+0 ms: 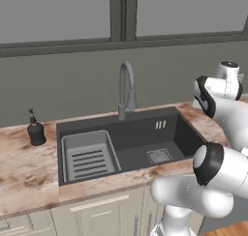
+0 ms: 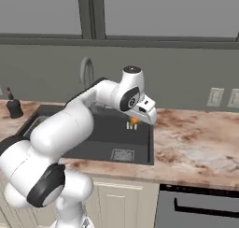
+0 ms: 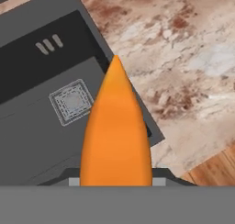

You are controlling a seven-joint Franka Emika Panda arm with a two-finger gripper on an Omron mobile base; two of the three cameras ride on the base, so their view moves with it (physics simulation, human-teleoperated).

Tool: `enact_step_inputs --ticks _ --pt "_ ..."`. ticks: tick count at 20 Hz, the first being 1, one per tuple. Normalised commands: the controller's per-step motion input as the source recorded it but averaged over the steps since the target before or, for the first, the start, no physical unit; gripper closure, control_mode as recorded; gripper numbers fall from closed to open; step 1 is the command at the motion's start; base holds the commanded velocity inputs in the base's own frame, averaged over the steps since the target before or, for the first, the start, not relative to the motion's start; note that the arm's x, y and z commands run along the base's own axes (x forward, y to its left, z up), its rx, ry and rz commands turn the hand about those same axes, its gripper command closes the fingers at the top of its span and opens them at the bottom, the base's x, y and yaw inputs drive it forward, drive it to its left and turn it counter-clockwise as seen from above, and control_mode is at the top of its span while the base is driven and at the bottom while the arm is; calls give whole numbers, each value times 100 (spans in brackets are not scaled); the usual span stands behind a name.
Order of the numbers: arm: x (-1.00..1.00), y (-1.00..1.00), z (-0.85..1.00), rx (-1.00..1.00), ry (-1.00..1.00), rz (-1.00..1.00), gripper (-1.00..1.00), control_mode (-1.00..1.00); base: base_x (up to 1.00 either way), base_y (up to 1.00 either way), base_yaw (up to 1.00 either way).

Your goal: Turn on the sink faucet. Then move the carrot from the counter to the sink. Turn off the sink. Move the vegetable from the sink to the pot next to the stove. Finally move the pot to the rear left burner.

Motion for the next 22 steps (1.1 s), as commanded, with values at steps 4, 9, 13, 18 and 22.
enact_step_inputs --ticks 4,9,13,18,22 --pt "0 0 0 0 0 0 100 100 -21 0 -44" --pt "0 0 0 0 0 0 100 100 -25 -4 -52" --pt "0 0 0 0 0 0 100 100 -26 -8 -58" --pt "0 0 0 0 0 0 100 100 -17 -14 -60" --pt "0 0 0 0 0 0 100 100 -10 -19 -60"
